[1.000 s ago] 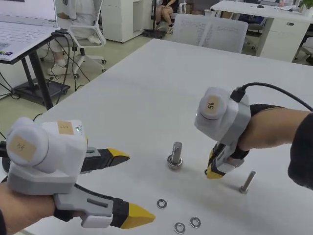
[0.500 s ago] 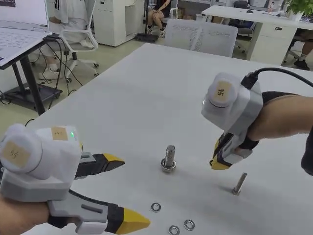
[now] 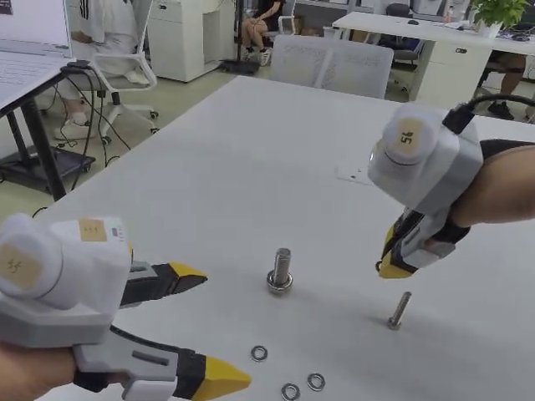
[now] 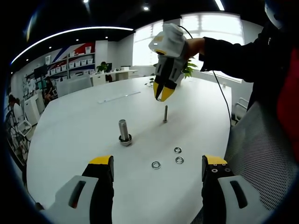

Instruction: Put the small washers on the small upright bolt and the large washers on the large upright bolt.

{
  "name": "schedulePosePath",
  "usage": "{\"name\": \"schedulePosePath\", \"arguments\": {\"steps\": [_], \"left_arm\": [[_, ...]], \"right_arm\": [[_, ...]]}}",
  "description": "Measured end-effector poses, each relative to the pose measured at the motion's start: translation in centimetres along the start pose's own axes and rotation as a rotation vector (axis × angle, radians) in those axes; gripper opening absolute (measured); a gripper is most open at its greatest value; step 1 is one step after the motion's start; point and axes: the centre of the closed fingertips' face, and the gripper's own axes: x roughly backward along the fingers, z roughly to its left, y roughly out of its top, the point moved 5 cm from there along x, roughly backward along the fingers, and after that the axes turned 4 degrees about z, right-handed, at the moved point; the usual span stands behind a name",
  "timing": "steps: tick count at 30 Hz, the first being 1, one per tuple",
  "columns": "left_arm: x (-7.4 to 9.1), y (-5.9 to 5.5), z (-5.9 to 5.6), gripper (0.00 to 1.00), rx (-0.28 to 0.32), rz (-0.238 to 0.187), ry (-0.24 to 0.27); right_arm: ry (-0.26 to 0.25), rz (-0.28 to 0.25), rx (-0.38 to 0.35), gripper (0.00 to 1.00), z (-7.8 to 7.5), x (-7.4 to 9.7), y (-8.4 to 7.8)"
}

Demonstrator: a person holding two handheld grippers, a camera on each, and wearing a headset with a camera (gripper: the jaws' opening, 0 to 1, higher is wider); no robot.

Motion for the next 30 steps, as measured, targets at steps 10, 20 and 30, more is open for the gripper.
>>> {"name": "schedulePosePath", "arguments": {"steps": [10, 20, 30], "left_arm": [[-0.2, -0.2, -0.4, 0.77, -0.013, 0.007, -0.018], [-0.4, -0.1, -1.0, 0.77, -0.027, 0.015, -0.056], [-0.7, 0.0, -1.7, 0.77, -0.034, 0.010, -0.100]], "right_arm": [[-0.017, -0.005, -0.039, 0.13, 0.3, 1.4, -1.6], [-0.026, 0.009, -0.074, 0.13, 0.4, 1.9, -3.1], [-0.018, 0.023, -0.080, 0.13, 0.6, 1.7, -3.6]]}}
